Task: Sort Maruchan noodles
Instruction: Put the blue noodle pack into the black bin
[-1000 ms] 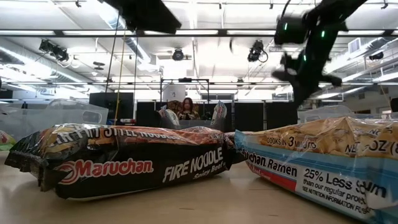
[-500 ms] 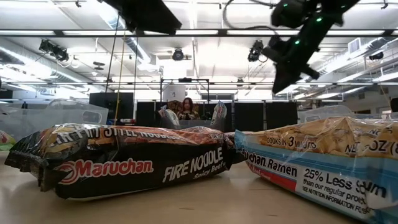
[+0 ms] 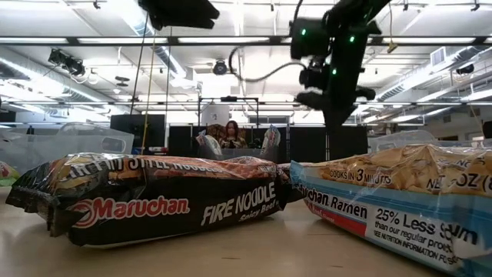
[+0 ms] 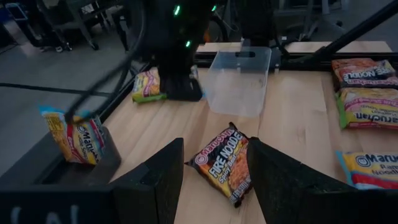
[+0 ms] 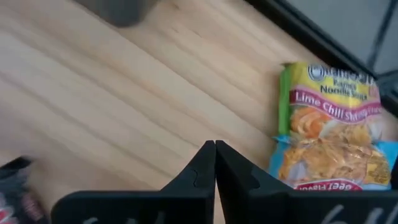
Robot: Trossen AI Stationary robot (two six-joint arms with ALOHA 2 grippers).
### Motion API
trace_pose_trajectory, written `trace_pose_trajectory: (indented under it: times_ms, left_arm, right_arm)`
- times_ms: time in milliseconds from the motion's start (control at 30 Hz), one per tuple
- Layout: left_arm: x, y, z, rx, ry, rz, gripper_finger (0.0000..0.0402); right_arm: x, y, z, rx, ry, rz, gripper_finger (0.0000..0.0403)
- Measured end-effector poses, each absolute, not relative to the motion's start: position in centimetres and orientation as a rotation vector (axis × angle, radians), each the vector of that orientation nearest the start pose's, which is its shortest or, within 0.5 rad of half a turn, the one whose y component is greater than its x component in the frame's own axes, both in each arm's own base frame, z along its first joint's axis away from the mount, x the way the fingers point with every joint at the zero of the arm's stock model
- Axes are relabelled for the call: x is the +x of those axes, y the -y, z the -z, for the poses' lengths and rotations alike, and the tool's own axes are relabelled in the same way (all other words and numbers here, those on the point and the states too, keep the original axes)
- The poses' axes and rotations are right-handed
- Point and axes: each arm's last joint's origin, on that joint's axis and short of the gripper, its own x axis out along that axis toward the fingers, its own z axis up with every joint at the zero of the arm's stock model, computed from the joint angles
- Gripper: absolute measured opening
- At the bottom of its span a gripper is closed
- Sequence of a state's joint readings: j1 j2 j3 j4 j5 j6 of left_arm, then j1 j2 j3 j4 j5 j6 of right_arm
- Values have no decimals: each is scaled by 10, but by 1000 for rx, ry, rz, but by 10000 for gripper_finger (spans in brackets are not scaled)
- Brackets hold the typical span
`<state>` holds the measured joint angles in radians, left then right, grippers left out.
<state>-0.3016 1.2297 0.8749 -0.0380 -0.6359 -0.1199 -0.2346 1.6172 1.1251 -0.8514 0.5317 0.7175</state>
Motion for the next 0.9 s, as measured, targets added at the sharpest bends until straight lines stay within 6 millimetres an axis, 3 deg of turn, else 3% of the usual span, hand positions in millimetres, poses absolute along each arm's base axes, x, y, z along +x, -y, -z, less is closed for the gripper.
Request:
trace_pose_trajectory:
  times_ms: [133,267,500,633,900]
  left_arm:
    - [253,59,-295,56,-323,-355,181]
    - [247,57,-298,60,-332,-358,181]
    - [243,55,-302,54,-323,-353,181]
    - [244,53,-301,54,-327,-358,181]
    - [243,53,-300,70,-340,-355,181]
  right_arm:
    - [281,93,-196,370,-1175,1168,47]
    - [277,105,-183,417,-1241,1232,103]
    - [287,120,-175,493,-1319,1327,193]
    - [288,122,-172,457,-1390,1451,201]
    - [288,124,-144,453,-1441,1593,201]
